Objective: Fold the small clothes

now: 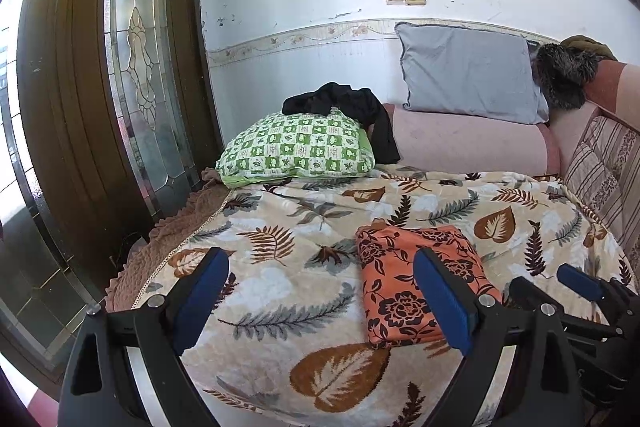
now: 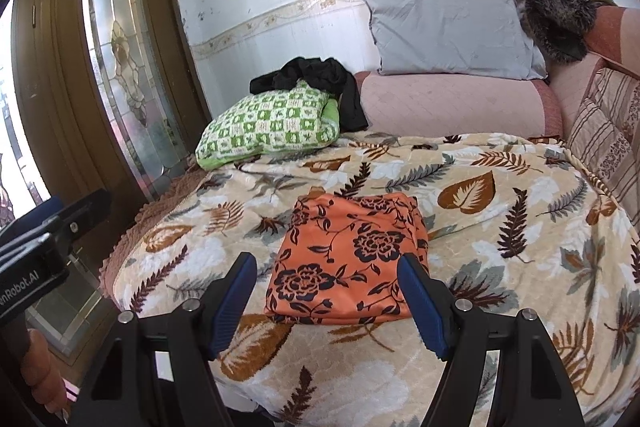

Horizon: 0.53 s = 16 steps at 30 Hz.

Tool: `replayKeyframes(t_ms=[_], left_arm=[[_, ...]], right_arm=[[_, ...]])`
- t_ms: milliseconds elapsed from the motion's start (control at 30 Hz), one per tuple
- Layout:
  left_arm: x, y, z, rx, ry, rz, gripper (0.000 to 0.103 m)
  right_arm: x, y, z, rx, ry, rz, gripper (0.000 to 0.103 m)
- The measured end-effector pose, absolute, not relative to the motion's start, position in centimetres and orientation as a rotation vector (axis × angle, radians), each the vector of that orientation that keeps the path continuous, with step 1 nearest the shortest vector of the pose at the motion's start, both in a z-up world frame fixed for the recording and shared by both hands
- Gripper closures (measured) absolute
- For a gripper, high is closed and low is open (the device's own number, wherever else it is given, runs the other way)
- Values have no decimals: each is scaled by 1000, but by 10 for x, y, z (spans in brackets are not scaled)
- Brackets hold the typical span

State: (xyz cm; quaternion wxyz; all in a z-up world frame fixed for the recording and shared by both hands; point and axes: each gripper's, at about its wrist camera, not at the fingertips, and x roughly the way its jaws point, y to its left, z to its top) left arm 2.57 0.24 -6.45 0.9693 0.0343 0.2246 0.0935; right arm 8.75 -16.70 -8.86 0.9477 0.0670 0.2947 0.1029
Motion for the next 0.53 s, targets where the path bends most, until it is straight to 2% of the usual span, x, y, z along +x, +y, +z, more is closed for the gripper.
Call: replayKeyframes(t_ms=[400, 533], left_arm=[[30, 5, -72, 58, 458, 139, 9], [53, 17, -82, 8, 522, 86, 9]], right_arm=[[91, -173, -90, 153, 590, 159, 23], [99, -169, -93, 116, 600, 162, 23]])
